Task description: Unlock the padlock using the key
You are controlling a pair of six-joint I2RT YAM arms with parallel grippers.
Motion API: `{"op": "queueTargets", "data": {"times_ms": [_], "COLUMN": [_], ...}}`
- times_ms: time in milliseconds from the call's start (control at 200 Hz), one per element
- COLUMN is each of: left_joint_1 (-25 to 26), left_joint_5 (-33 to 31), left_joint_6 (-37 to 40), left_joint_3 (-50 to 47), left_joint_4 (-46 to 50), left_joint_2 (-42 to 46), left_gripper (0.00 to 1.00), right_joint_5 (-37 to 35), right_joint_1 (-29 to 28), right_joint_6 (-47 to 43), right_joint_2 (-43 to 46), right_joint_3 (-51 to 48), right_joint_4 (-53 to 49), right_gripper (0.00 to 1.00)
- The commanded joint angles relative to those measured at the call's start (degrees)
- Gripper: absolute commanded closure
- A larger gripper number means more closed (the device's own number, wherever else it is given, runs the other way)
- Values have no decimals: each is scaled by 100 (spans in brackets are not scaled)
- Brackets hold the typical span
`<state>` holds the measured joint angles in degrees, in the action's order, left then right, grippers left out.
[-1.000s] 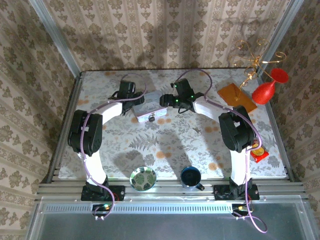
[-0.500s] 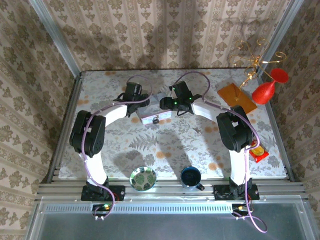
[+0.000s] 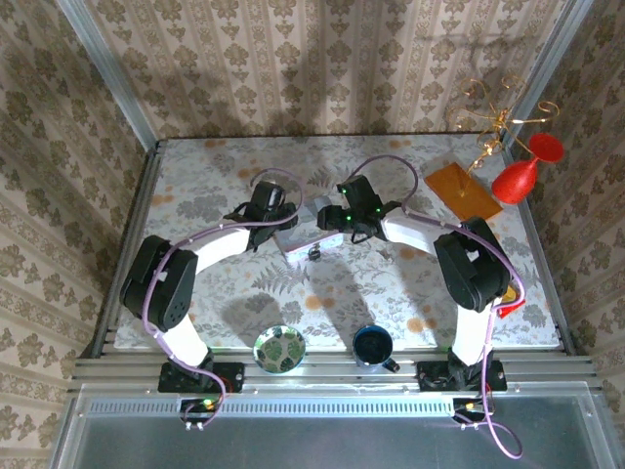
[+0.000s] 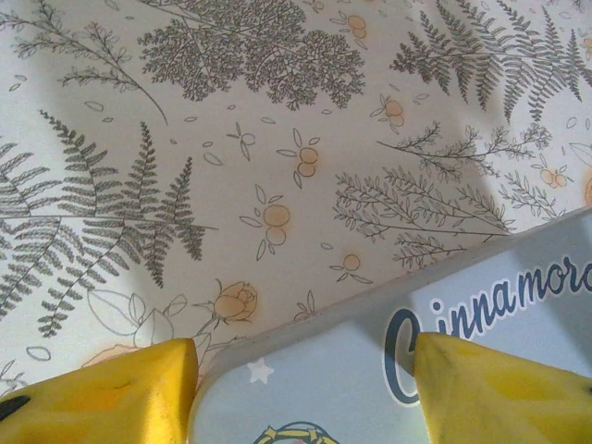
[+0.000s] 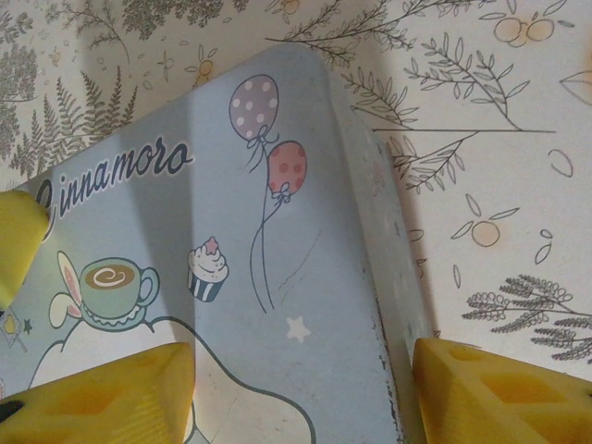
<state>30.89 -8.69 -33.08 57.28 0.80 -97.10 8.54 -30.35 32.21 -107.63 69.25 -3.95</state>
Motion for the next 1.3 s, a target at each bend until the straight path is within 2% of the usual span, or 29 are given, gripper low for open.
{"op": "queueTargets", "data": {"times_ms": [0, 170, 340, 480, 600, 720, 875, 1296], "left_joint_1": [110, 21, -140, -172, -172, -172, -163, -172], "left_joint_5": [26, -157, -275, -372, -380, -236, -180, -155], "left_joint_6": [-101, -96, 17, 130, 187, 286, 306, 366], "left_joint_3": [-72, -6, 20, -1, -63, -155, -227, -220], "left_joint_4": [510, 527, 500, 496, 470, 305, 220, 439], "left_joint_2": [50, 181, 597, 933, 1125, 1206, 1220, 1300], "left_gripper": [37, 32, 15, 7, 0, 0, 0, 0], "right_joint_5": [138, -478, -1262, -1922, -2289, -1959, -1672, -754], "right_joint_1": [-155, -60, 19, 170, 402, 723, 777, 1220], "right_joint_6": [148, -361, -887, -733, -373, -178, -688, -2567], "right_joint_2": [192, 644, 1528, 2441, 3092, 3433, 3473, 1782], "right_joint_3": [-106, -71, -486, -1095, -1532, -1964, -2176, -1225], "right_joint_4": [-33, -766, -1486, -2097, -2888, -3196, -3086, -2761], "right_gripper": [35, 31, 30, 31, 37, 47, 49, 57]}}
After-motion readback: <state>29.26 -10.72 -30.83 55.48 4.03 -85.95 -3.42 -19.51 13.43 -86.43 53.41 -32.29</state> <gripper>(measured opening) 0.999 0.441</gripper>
